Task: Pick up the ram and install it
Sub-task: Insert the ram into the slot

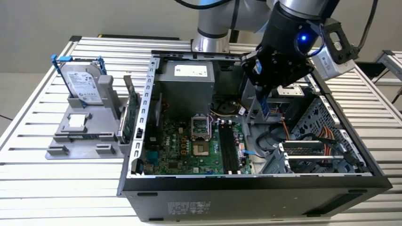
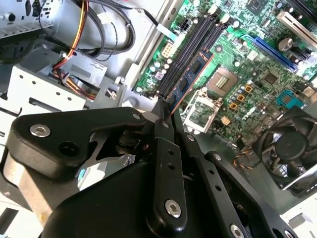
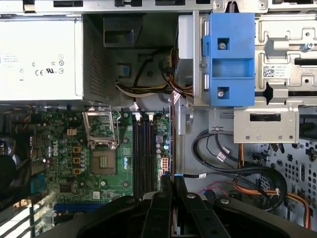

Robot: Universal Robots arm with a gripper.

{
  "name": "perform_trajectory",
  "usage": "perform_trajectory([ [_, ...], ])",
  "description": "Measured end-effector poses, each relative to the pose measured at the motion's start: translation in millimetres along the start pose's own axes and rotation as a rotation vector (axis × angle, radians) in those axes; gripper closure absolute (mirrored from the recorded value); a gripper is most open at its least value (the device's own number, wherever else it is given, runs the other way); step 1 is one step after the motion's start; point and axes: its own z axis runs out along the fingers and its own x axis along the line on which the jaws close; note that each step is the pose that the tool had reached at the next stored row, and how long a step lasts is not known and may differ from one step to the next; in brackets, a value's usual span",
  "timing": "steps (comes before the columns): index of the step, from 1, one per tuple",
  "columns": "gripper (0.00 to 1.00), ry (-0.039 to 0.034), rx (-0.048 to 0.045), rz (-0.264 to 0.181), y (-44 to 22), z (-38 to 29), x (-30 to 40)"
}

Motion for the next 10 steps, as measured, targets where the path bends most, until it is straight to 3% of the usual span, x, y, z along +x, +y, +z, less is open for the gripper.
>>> perform_trajectory([
  [10,1.0,0.0,0.0,0.0,-1.4,11.8,-0.2],
])
